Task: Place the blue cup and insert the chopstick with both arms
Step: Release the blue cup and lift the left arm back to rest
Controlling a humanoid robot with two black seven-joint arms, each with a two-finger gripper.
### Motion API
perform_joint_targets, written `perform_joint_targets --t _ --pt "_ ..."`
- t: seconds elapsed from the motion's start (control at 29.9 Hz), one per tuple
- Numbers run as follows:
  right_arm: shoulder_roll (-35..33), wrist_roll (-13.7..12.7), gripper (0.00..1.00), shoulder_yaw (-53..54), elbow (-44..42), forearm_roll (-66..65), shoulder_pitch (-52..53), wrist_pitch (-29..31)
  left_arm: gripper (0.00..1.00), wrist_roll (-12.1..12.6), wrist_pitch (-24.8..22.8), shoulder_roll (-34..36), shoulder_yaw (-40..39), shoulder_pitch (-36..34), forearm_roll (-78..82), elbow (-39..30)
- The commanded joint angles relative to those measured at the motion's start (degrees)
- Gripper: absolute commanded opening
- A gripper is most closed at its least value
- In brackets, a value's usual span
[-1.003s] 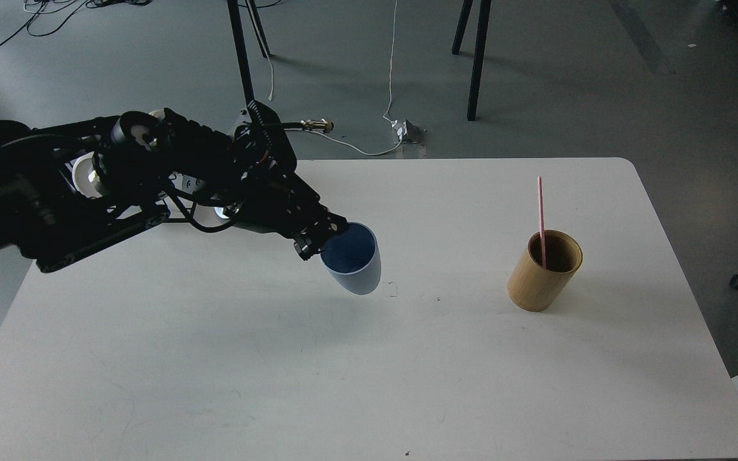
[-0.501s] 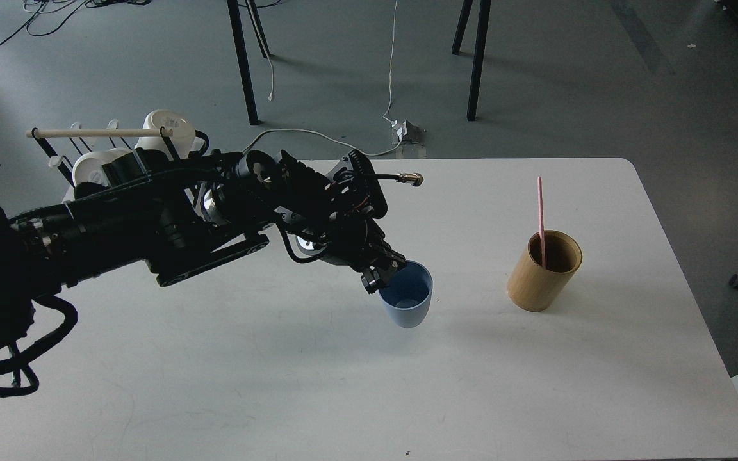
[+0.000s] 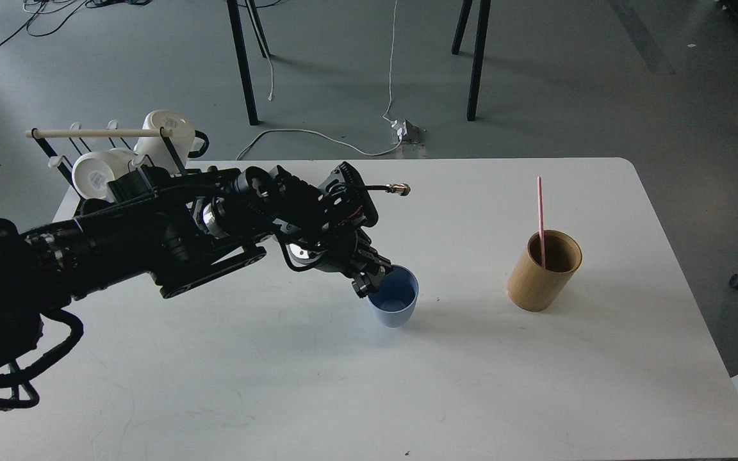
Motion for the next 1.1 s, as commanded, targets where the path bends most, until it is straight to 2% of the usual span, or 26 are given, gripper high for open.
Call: perform_joint_targets --t 0.0,0.17,0.33,0.4,0.43,0.53,0.57,0.67,0.77,0.94,1.07 --pt "0.0 0.0 1.00 0.2 0.0 0.0 -0.4 0.0 0.09 0.0 0.0 0.0 -0.1 0.1 -0.1 0.0" --pt "-0.1 0.0 1.00 0.3 0.0 0.0 -0.8 0.0 0.23 0.1 0.0 -0.3 -0.4 0.1 -0.2 -0.2" --pt "-0.2 0.0 1.00 0.4 0.0 0.0 -1.0 0.0 0.46 -0.3 0.0 -0.7 -1.7 -0.5 -1.4 -0.8" --pt "-0.3 -0.1 1.00 0.3 0.0 0.0 -1.1 0.0 0.54 -0.8 0.0 -0.3 -4.9 -1.1 -4.3 -0.8" --pt "-0.7 -0.2 1.00 0.2 0.1 0.0 -1.2 0.0 0.60 -0.8 0.0 -0.1 -7.3 -1.5 -6.6 -0.8" --pt "-3.1 -0.4 1.00 -0.9 0.3 0.0 -1.2 0.0 0.92 -0.7 0.0 1.7 -16.8 -2.1 -18.7 -0.4" --pt "-4.0 -0.4 1.00 -1.7 0.6 -0.1 -1.1 0.0 0.99 -0.5 0.0 2.8 -19.8 -1.7 -24.3 -0.1" --pt "-8.0 -0.4 1.00 -4.9 3.8 -1.1 -0.8 0.0 0.99 -0.6 0.0 4.1 -24.5 -1.3 -39.8 1.2" --pt "-12.5 -0.6 1.00 -7.2 8.4 -5.5 -0.2 0.0 0.99 -0.7 0.0 4.6 -26.0 -1.3 -56.0 6.5" --pt "-18.9 -0.7 1.00 -7.6 15.6 -19.0 1.4 0.0 0.99 -0.5 0.0 4.5 -28.8 -1.4 -81.6 16.4" --pt "-19.6 -0.6 1.00 -7.6 19.4 -32.2 1.6 0.0 0.99 -0.7 0.0 4.6 -29.3 -1.2 -100.3 23.6"
